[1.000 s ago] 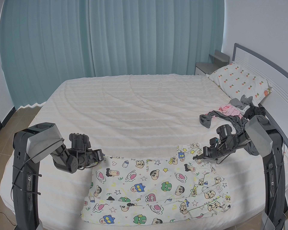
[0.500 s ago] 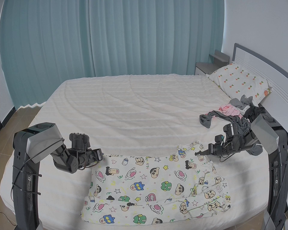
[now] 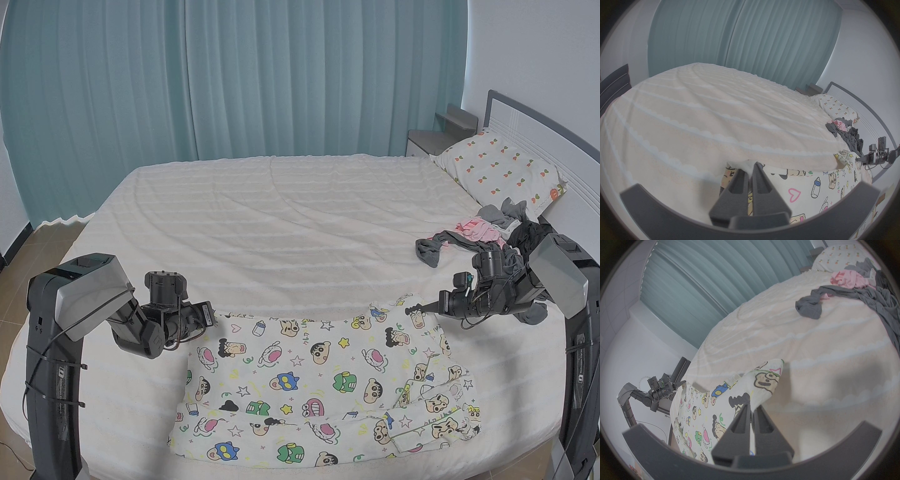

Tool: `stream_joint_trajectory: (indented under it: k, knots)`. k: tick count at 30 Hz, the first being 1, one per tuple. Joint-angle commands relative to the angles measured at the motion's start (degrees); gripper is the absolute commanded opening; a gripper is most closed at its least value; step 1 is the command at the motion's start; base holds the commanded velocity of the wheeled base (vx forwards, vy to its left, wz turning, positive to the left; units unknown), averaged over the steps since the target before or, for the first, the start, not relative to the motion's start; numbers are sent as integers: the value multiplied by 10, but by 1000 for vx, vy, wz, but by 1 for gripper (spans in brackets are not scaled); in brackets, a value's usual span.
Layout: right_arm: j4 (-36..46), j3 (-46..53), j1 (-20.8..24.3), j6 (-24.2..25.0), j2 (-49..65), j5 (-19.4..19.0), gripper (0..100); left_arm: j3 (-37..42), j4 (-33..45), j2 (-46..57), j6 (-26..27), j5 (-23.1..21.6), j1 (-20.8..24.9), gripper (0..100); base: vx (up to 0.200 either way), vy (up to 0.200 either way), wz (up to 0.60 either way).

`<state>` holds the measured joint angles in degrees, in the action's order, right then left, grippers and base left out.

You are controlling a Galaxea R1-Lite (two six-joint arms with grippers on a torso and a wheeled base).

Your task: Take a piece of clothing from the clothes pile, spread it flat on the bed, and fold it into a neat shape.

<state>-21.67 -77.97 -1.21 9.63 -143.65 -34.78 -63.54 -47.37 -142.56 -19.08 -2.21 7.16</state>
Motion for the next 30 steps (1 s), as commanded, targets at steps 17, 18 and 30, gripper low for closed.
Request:
stream_joint_trajectory:
  k: [17, 18, 30]
  knots:
    - [4, 38, -3, 0, 27, -15, 0, 19, 4, 25, 0, -1, 17, 0, 0, 0, 0]
    - [4, 38, -3, 0, 26, -15, 0, 19, 4, 25, 0, 0, 17, 0, 0, 0, 0]
    - [27, 7, 5, -3, -5, -15, 100, 18, 4, 21, 0, 0, 19, 0, 0, 0, 0]
